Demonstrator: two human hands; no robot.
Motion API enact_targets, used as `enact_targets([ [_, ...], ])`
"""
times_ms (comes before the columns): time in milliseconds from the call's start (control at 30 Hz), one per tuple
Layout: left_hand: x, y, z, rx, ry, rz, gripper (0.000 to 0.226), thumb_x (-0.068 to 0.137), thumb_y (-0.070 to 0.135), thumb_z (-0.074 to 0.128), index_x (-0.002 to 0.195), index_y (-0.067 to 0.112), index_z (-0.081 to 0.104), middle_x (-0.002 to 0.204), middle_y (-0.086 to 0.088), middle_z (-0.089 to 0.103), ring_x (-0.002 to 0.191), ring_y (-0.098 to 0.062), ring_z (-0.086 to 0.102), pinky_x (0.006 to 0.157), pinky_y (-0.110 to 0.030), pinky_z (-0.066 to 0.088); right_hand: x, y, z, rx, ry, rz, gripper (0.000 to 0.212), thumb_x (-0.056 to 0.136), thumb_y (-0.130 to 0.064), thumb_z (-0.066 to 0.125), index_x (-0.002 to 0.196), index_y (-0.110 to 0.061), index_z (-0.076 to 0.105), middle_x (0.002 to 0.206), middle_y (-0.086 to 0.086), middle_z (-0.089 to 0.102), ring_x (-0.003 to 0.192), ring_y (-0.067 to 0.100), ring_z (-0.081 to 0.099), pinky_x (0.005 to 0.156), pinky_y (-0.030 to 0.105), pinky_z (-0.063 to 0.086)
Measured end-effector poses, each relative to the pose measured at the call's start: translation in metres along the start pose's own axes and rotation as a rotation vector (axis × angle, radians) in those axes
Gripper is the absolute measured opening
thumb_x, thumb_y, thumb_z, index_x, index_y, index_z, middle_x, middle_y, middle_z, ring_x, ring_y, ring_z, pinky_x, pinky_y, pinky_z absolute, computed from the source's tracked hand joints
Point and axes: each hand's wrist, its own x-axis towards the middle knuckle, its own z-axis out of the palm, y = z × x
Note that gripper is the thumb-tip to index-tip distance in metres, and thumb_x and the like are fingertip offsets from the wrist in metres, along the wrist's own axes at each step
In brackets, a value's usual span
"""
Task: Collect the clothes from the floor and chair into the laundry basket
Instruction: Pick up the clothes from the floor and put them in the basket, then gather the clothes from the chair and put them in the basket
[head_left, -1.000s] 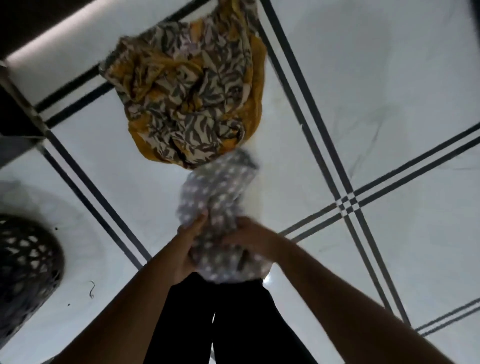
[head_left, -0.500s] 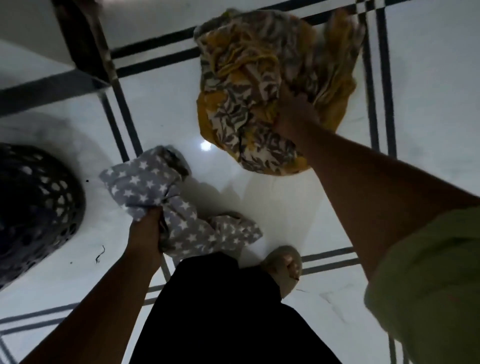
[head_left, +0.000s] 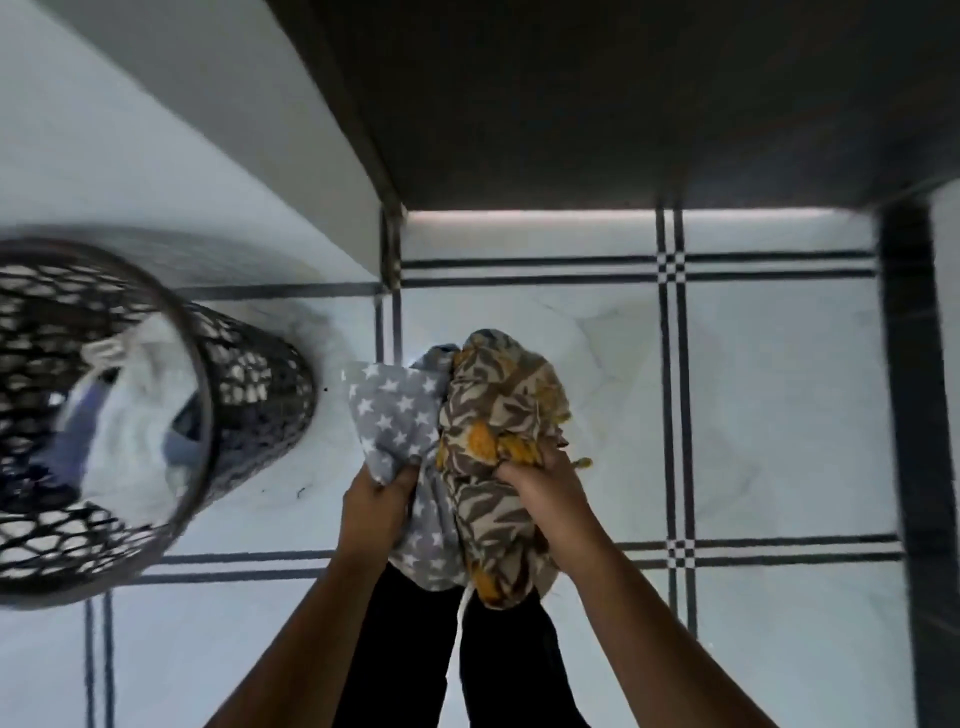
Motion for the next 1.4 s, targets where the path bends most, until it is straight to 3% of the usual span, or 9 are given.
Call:
enact_targets([
  [233,-0.080,0.044,-0.165,-0.243,0.285,0.213,0.058,0.077,0.041,0.055,0.130,0.017,0.053,0.123,-0.007,0.063,0.112,-0.024,0.058,0.095,-0.042,0.047,-0.131,-0.147,0.101,-0.084,-0.230,-0.259,0.043,0.065,-0.044,0.059,0.108,-0.039,0.061,0.118,-0.009,0.063,0.108,0.017,0.058,0.099,0.035,0.045],
  [400,-0.064,0.023,-0.282,-0.339,0.568,0.230,0.038,0.078,0.032,0.047,0.103,0.006,0.060,0.088,-0.008,0.061,0.079,-0.024,0.054,0.070,-0.035,0.043,-0.135,-0.176,0.238,-0.133,-0.477,-0.410,0.042,0.074,-0.043,0.066,0.116,-0.041,0.061,0.121,-0.015,0.061,0.112,0.009,0.057,0.100,0.032,0.046],
  [467,-0.039,0.006,-0.305,-0.354,0.594,0.166,0.034,0.079,0.034,0.048,0.097,0.007,0.059,0.082,-0.008,0.061,0.079,-0.026,0.056,0.073,-0.042,0.046,-0.123,-0.176,0.279,-0.174,-0.476,-0.436,0.042,0.079,-0.037,0.068,0.120,-0.033,0.061,0.121,-0.014,0.055,0.112,0.009,0.054,0.096,0.027,0.043],
  [567,0.016,-0.023,-0.339,-0.386,0.472,0.027,0.044,0.081,0.038,0.052,0.116,0.013,0.059,0.111,-0.012,0.066,0.102,-0.032,0.061,0.089,-0.046,0.049,-0.087,-0.168,0.346,-0.284,-0.440,-0.345,0.044,0.083,-0.037,0.065,0.125,-0.026,0.058,0.128,-0.006,0.049,0.119,0.016,0.049,0.095,0.028,0.038],
  [700,0.076,-0.032,-0.346,-0.408,0.189,-0.145,0.028,0.093,0.021,0.052,0.121,0.018,0.051,0.116,-0.010,0.061,0.091,-0.021,0.060,0.075,-0.029,0.048,-0.035,-0.149,0.378,-0.433,-0.411,-0.160,0.055,0.088,-0.038,0.061,0.139,-0.025,0.044,0.141,0.001,0.044,0.130,0.028,0.044,0.106,0.035,0.040],
  [833,0.099,-0.042,-0.350,-0.252,0.172,-0.213,0.054,0.092,0.029,0.053,0.142,0.017,0.037,0.142,-0.012,0.048,0.125,-0.032,0.050,0.105,-0.042,0.039,-0.018,-0.143,0.375,-0.565,-0.459,-0.020,0.051,0.097,-0.024,0.049,0.146,-0.025,0.036,0.134,0.003,0.051,0.116,0.023,0.055,0.088,0.027,0.041],
  [1033,0.057,-0.031,-0.365,-0.356,0.108,-0.072,0.016,0.094,0.020,0.049,0.093,0.030,0.061,0.105,-0.007,0.069,0.102,-0.026,0.066,0.095,-0.047,0.051,-0.054,-0.149,0.364,-0.430,-0.186,-0.134,0.016,0.095,-0.023,0.048,0.102,-0.022,0.063,0.090,-0.001,0.069,0.074,0.018,0.070,0.069,0.037,0.057],
  [1133,0.005,-0.014,-0.381,-0.395,0.126,0.043,0.017,0.094,0.018,0.049,0.092,0.028,0.063,0.097,-0.006,0.072,0.096,-0.024,0.068,0.090,-0.046,0.053,-0.106,-0.173,0.357,-0.383,-0.202,-0.224,0.015,0.095,-0.023,0.049,0.098,-0.020,0.063,0.074,-0.001,0.066,0.056,0.013,0.064,0.050,0.022,0.050],
  [1400,-0.155,0.020,-0.436,-0.475,0.283,0.354,0.014,0.091,0.014,0.056,0.097,0.021,0.066,0.094,-0.009,0.072,0.084,-0.021,0.068,0.083,-0.039,0.055,-0.272,-0.227,0.337,-0.493,-0.384,-0.527,0.018,0.094,-0.028,0.053,0.082,-0.018,0.060,0.061,0.002,0.065,0.045,0.014,0.057,0.044,0.022,0.045],
])
